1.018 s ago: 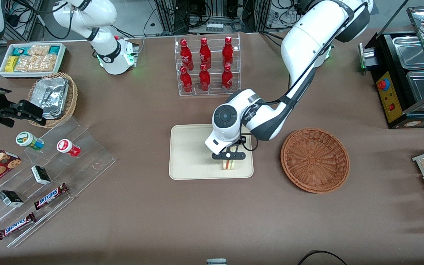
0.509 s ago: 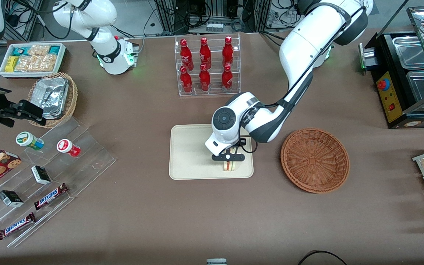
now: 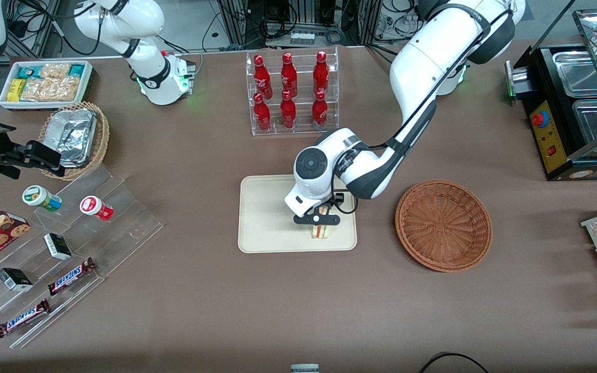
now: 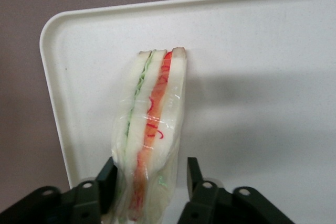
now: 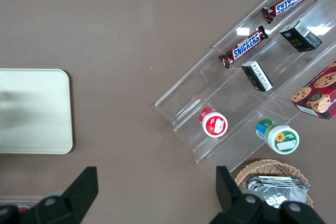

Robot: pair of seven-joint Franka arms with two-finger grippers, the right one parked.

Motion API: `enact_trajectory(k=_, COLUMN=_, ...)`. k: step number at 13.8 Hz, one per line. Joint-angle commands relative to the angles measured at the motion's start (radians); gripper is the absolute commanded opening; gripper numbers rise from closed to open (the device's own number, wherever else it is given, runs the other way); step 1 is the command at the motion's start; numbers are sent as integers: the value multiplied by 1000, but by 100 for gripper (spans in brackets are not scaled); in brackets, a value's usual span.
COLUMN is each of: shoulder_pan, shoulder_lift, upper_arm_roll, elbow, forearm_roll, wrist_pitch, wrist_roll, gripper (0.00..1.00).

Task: Place sandwich from basket to tray
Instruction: 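Lower the sandwich onto the tray and open the left gripper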

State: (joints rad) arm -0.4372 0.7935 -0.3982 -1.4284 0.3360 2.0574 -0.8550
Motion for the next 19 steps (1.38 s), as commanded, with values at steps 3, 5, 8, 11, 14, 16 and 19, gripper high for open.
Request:
enact_trajectory(k=3, shoulder_pan=-15, shoulder_lift=21, upper_arm_roll=7, elbow=34, forearm_roll=32, wrist_pitch=4, wrist_roll=-24, gripper=100)
enact_trajectory(k=5, shoulder_pan=-15, shoulder_lift=20, upper_arm_roll=7, elbow=34, forearm_roll=31, wrist_pitch=4, wrist_roll=-22, gripper=100)
enact_trajectory(k=8, shoulder_pan=-6, shoulder_lift=9, upper_arm_roll=7, elbow=36, forearm_roll=29, wrist_pitch=3, wrist_roll=-25, gripper=100)
enact_trajectory(k=11, shoulder_pan=8, shoulder_lift=-22, upper_arm_roll=7, elbow=36, forearm_roll=21, wrist_pitch=-13, wrist_roll=-24, gripper=100)
enact_trajectory(k=14, shoulder_pan=40, shoulder_lift=-54, upper_arm_roll=2, elbow=36, forearm_roll=15, wrist_pitch=-51, wrist_roll=-24, gripper=100)
enact_trajectory(k=16, shoulder_pan=47, shoulder_lift=-92, upper_arm_roll=5, elbow=36, forearm_roll=-27, wrist_pitch=-97, wrist_roll=-21, gripper=100)
enact_trajectory(k=19, shoulder_pan=93, shoulder_lift=-138, upper_arm_roll=4, elbow=36, forearm_roll=-45, wrist_pitch=-111, wrist_roll=-25, gripper=100)
